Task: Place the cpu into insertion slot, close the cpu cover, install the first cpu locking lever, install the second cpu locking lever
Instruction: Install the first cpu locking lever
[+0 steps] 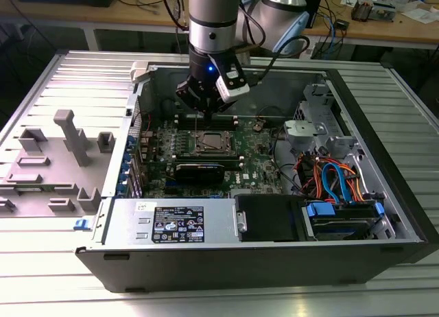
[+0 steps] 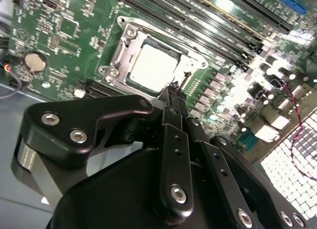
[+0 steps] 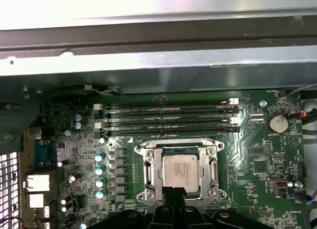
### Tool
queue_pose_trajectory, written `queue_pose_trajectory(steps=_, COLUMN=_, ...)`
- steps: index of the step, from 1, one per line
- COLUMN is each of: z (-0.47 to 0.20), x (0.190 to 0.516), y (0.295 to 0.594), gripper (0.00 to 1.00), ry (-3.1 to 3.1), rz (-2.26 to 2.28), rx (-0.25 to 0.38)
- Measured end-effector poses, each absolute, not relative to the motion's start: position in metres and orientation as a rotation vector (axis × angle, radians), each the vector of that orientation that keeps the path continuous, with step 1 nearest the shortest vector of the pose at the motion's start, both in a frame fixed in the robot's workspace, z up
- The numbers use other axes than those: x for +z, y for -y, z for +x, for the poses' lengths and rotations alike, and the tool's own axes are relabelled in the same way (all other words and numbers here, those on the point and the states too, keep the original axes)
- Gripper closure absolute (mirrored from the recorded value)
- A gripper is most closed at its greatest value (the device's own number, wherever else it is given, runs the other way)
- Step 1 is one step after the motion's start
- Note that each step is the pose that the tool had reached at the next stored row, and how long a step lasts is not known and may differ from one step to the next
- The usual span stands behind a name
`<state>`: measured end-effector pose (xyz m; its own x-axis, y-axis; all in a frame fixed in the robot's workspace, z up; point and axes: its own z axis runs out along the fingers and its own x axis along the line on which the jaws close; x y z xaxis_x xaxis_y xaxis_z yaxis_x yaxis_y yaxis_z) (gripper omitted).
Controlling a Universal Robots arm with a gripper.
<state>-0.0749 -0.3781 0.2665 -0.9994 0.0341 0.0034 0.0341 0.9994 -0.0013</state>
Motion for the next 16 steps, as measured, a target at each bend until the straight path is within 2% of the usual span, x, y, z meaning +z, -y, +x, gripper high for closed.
queue_pose_trajectory(steps=15, z=-0.094, x=0.266, y=0.383, gripper=0.89, ry=3.141, rz=-0.015, rx=-0.015)
queue_pose_trajectory(steps=16, z=-0.103, x=0.264, y=0.384, gripper=0.89, ry=3.140, rz=0.043, rx=-0.051)
